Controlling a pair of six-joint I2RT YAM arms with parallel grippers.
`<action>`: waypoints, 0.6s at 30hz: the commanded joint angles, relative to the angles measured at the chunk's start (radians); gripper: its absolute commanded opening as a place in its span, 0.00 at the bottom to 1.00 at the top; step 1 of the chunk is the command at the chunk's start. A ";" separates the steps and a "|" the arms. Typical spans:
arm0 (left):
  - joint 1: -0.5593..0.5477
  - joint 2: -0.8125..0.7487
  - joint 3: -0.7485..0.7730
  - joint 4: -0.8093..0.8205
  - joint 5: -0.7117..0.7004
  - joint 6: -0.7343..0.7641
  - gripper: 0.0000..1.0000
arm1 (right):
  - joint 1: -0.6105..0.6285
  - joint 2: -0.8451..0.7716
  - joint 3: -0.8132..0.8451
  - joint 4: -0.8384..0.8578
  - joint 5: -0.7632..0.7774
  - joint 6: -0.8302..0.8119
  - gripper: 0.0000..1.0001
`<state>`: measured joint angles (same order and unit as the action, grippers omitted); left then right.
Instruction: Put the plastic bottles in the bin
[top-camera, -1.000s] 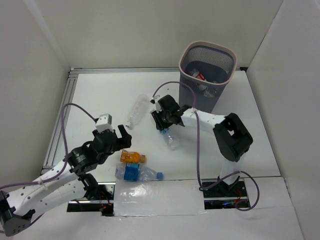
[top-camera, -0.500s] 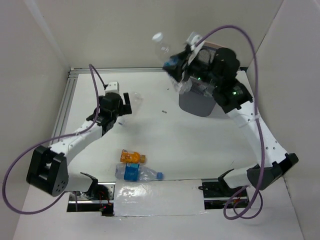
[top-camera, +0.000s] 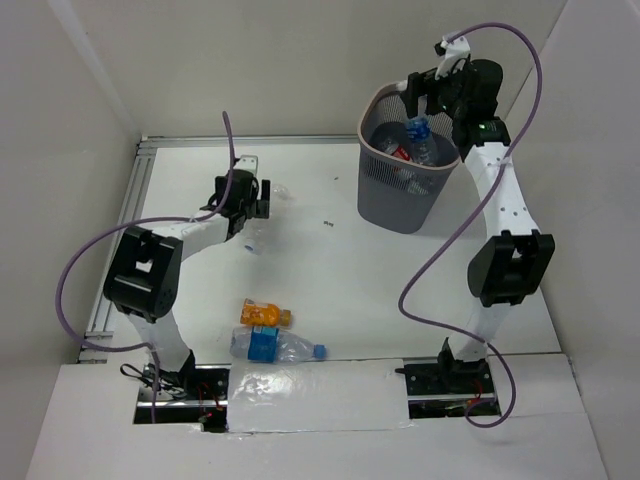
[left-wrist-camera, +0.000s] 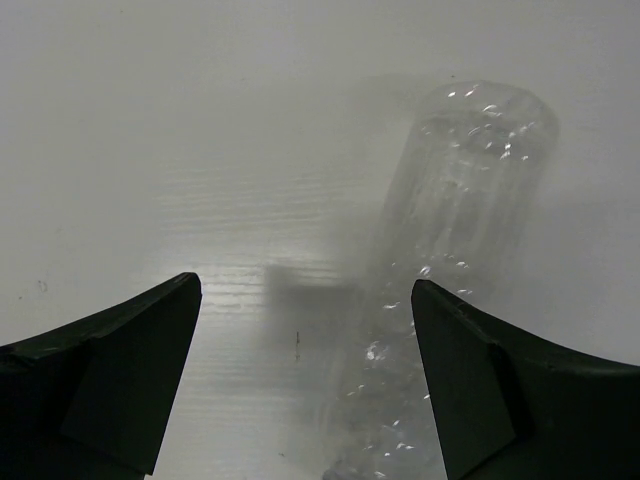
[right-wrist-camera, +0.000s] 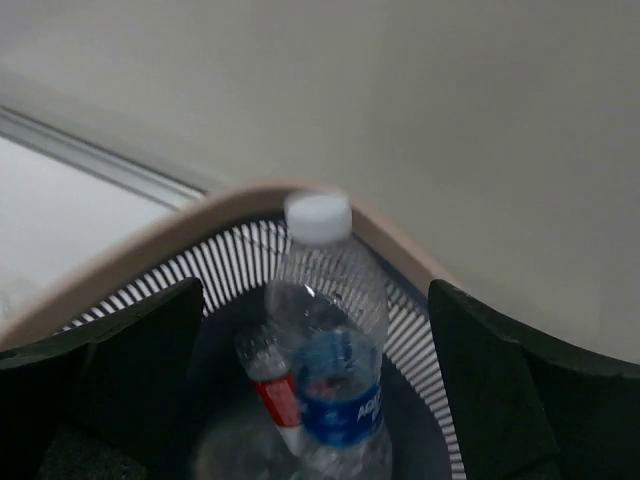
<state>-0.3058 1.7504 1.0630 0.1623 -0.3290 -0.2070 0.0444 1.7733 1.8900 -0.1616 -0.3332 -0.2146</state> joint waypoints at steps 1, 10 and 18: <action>0.007 0.043 0.090 0.080 0.028 0.069 0.99 | -0.035 -0.015 0.107 -0.070 -0.093 0.031 1.00; -0.036 0.123 0.172 0.059 0.145 0.073 0.99 | -0.025 -0.248 -0.192 -0.056 -0.142 0.031 1.00; -0.059 0.123 0.146 0.048 0.321 0.075 0.99 | -0.015 -0.365 -0.336 -0.065 -0.142 0.040 1.00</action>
<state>-0.3721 1.8698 1.2064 0.1734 -0.1135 -0.1562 0.0238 1.4273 1.5955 -0.2390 -0.4667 -0.1940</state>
